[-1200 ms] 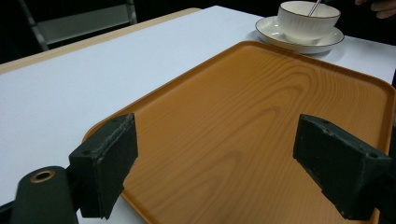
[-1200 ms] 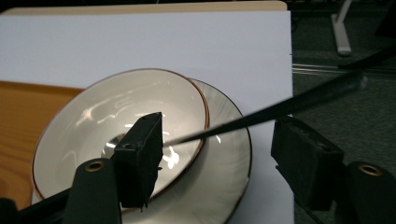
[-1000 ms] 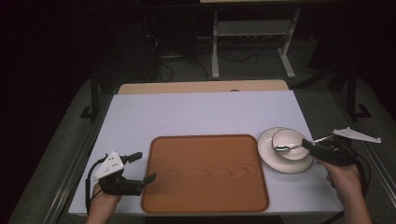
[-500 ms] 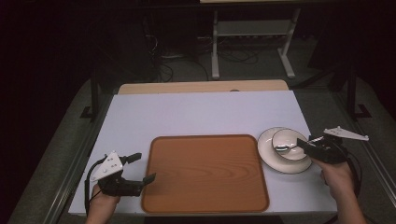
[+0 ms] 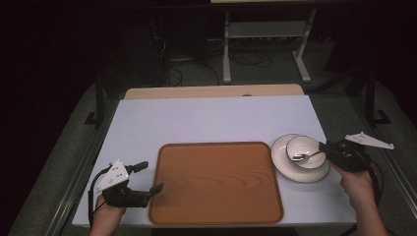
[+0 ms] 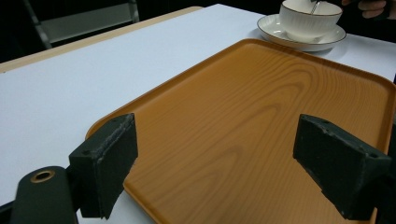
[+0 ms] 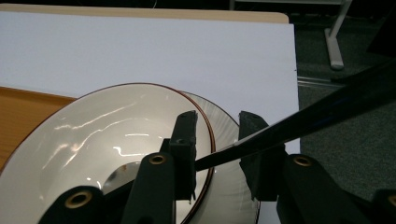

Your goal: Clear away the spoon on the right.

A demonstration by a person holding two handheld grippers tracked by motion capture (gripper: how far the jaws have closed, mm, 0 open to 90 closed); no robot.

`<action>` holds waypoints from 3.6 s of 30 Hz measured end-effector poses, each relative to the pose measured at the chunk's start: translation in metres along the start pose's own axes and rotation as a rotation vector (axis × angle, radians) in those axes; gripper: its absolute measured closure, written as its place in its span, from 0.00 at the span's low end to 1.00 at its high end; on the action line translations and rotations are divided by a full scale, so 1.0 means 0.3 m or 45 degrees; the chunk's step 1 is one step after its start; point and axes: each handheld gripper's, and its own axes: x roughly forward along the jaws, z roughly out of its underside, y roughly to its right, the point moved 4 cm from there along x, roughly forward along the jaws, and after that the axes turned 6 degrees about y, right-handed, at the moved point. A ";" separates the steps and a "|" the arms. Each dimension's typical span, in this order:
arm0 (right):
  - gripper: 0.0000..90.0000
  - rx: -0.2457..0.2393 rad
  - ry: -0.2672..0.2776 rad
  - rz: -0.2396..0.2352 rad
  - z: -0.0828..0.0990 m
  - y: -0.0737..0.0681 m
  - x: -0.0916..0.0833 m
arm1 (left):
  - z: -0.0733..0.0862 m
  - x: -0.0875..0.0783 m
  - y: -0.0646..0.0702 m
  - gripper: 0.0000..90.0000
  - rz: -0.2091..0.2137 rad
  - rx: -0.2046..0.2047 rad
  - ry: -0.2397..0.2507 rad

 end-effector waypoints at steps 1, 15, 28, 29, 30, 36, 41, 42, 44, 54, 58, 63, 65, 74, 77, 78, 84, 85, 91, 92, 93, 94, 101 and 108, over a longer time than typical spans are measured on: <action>0.76 -0.007 0.003 0.003 -0.003 -0.002 -0.002 | 0.000 0.000 0.000 0.15 0.001 0.000 0.001; 0.92 -0.027 0.092 -0.038 -0.058 -0.024 -0.048 | -0.001 -0.002 -0.001 0.15 0.000 0.002 0.003; 0.98 -0.039 0.132 -0.063 -0.104 -0.026 -0.069 | 0.000 -0.002 -0.002 0.15 -0.002 0.000 0.002; 0.98 -0.041 0.133 -0.062 -0.108 -0.027 -0.070 | 0.000 -0.001 -0.001 0.15 -0.002 -0.002 0.002; 0.98 -0.046 0.137 -0.064 -0.115 -0.029 -0.071 | 0.000 -0.001 -0.001 0.15 -0.002 -0.001 0.003; 0.98 -0.059 0.141 -0.071 -0.157 -0.029 -0.070 | -0.001 -0.001 -0.002 0.15 -0.005 -0.005 0.008; 0.98 -0.086 0.135 -0.090 -0.202 -0.032 -0.063 | -0.004 0.002 -0.004 0.15 -0.004 -0.006 0.013; 0.98 -0.092 0.137 -0.088 -0.210 -0.034 -0.063 | -0.003 0.004 -0.004 0.15 -0.002 -0.003 0.009; 0.98 -0.097 0.136 -0.093 -0.223 -0.035 -0.062 | -0.003 0.007 -0.004 0.15 0.003 -0.005 0.008; 0.98 -0.093 0.156 -0.156 -0.256 -0.062 -0.082 | -0.004 0.015 0.001 0.15 0.021 0.007 0.000; 0.98 -0.110 0.159 -0.176 -0.262 -0.084 -0.095 | -0.004 0.013 0.000 0.15 0.018 0.003 0.006; 0.98 -0.132 0.152 -0.207 -0.267 -0.110 -0.105 | -0.003 0.011 0.001 0.15 0.018 0.005 0.003; 0.98 -0.124 0.156 -0.245 -0.274 -0.132 -0.108 | -0.003 0.009 0.001 0.15 0.017 0.006 0.003; 0.98 -0.189 0.140 -0.338 -0.289 -0.227 -0.102 | -0.002 0.005 0.001 0.15 0.015 0.005 0.005; 0.98 -0.223 0.133 -0.379 -0.296 -0.273 -0.105 | -0.001 0.004 0.001 0.15 0.015 0.003 0.004; 0.98 -0.223 0.133 -0.379 -0.296 -0.273 -0.105 | -0.001 0.004 0.001 0.15 0.014 0.004 0.004; 0.98 -0.260 0.106 -0.465 -0.287 -0.355 -0.092 | -0.001 0.006 0.002 0.15 0.015 0.006 0.002; 0.98 -0.276 0.091 -0.487 -0.280 -0.376 -0.084 | -0.001 0.005 0.002 0.15 0.015 0.005 0.003; 0.98 -0.292 0.064 -0.544 -0.264 -0.425 -0.068 | -0.001 0.004 0.001 0.15 0.015 0.004 0.005; 0.98 -0.297 0.061 -0.553 -0.261 -0.432 -0.066 | -0.001 0.004 0.001 0.15 0.016 0.004 0.005; 0.98 -0.298 0.055 -0.565 -0.258 -0.444 -0.064 | -0.001 0.004 0.001 0.15 0.016 0.004 0.004; 0.98 -0.302 0.049 -0.576 -0.254 -0.453 -0.062 | -0.001 0.004 0.001 0.15 0.015 0.005 0.004; 0.98 -0.340 0.007 -0.623 -0.230 -0.504 -0.045 | -0.001 0.003 0.000 0.15 0.015 0.007 0.003; 0.98 -0.374 -0.032 -0.658 -0.201 -0.543 -0.027 | -0.001 0.003 0.000 0.15 0.015 0.006 0.003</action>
